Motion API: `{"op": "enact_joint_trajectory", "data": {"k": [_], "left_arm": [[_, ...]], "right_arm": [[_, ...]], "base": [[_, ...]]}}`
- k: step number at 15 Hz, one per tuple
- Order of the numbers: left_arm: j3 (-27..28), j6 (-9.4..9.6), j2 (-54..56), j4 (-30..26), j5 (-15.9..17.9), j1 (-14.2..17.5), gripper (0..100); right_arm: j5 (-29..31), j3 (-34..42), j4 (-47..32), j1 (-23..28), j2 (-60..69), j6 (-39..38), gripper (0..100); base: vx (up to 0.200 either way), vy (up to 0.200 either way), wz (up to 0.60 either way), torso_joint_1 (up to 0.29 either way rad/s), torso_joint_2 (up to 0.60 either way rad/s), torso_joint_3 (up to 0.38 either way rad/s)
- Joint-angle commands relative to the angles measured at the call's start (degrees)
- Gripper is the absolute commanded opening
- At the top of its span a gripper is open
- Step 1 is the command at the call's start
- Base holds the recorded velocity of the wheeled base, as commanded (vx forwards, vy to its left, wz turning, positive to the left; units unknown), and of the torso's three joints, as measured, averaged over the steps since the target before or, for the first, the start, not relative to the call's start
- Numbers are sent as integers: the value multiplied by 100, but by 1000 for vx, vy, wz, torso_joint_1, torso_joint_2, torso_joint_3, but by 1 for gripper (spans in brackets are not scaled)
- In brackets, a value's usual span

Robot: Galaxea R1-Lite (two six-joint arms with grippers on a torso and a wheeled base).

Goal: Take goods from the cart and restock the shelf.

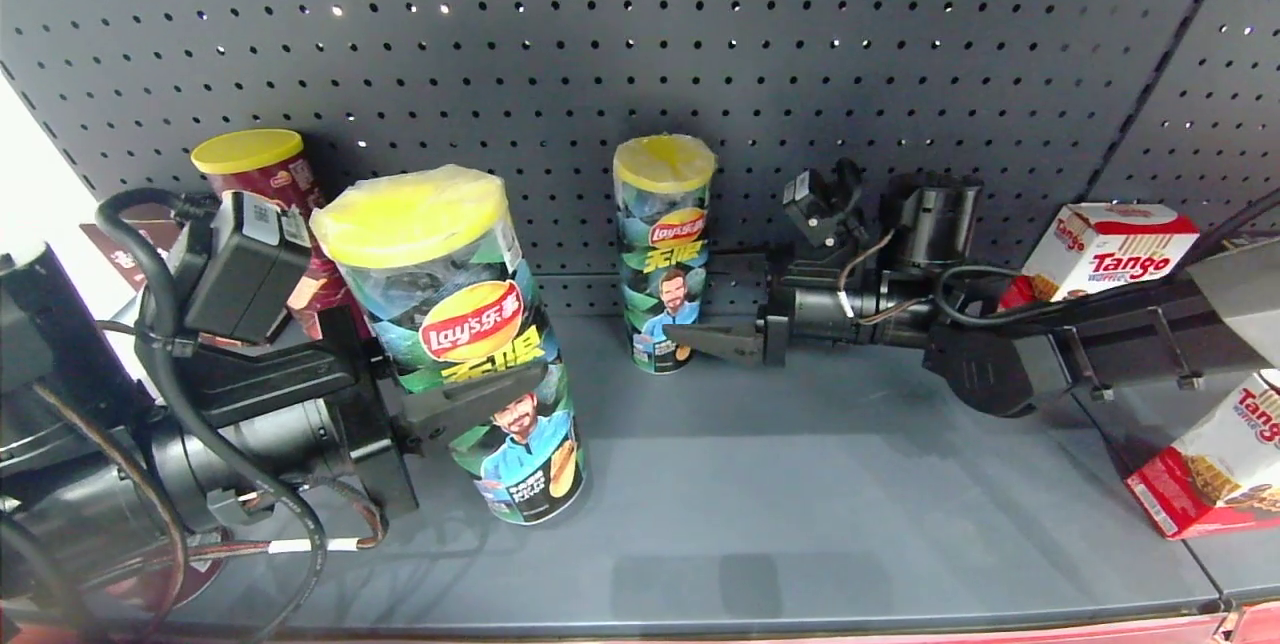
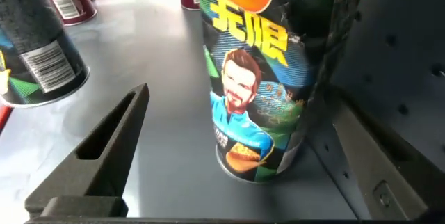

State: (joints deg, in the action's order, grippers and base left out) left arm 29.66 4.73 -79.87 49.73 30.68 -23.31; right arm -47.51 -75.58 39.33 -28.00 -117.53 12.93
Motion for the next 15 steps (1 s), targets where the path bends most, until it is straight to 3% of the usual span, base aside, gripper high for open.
{"op": "enact_joint_trajectory", "data": {"k": [1, 2, 7, 12, 15], "left_arm": [[-4, -7, 24, 2, -1, 11, 0], [5, -121, 68, 2, -19, 11, 0], [49, -130, 68, 2, -19, 11, 0], [-13, -130, 68, 11, -36, 11, 0], [-22, -121, 68, 11, -36, 2, 0]], "right_arm": [[-4, -159, -4, -74, -209, -1, 100], [-4, -238, 5, -127, -306, -10, 100], [13, -97, 75, -197, -200, -1, 100], [13, 1019, 321, -469, 767, -1, 100], [84, 1019, 321, -364, 644, -1, 100]], "base": [[0, 0, 0, 0, 0, 0], [0, 0, 0, 0, 0, 0], [0, 0, 0, 0, 0, 0], [0, 0, 0, 0, 0, 0], [0, 0, 0, 0, 0, 0]]}}
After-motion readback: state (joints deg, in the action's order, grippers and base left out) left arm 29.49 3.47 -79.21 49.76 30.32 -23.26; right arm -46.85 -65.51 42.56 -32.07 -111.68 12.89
